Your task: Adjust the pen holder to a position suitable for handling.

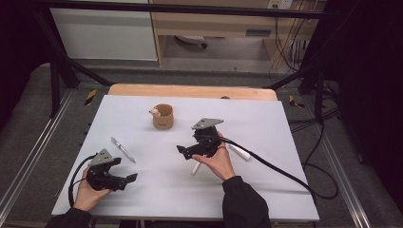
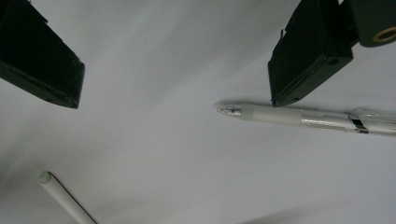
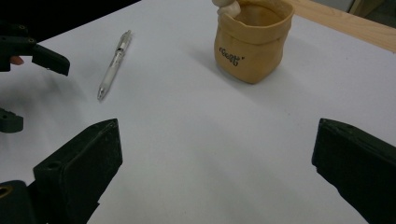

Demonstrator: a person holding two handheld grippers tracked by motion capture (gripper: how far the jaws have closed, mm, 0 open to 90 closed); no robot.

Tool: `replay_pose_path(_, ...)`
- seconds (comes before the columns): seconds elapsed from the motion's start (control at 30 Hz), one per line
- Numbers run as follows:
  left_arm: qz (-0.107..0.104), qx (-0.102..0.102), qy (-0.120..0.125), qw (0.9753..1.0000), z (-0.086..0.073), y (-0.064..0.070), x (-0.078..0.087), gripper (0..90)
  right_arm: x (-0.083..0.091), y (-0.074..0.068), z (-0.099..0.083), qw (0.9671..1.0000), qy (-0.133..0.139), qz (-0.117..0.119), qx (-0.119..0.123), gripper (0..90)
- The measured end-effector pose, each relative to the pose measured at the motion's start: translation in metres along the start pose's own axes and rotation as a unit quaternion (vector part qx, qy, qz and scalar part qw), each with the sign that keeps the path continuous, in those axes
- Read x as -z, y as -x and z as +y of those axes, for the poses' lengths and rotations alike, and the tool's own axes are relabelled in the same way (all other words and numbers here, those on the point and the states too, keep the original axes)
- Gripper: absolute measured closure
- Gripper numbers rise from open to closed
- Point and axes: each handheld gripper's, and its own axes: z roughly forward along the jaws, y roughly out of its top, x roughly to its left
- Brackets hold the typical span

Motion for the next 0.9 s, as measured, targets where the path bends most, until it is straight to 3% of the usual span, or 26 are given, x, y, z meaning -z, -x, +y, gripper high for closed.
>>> replay_pose_path(0.37, 0.0, 0.0, -0.001, 1.0, 0.0, -0.001, 0.0, 3.8, -0.032, -0.006, 0.022, 0.9998, -0.012, 0.007, 0.015, 3.4)
replay_pose_path(0.9, 0.0, 0.002, -0.004, 1.0, -0.001, 0.0, -0.001, 3.8, -0.069, -0.001, 0.051, 0.9995, -0.014, 0.001, 0.028, 7.0)
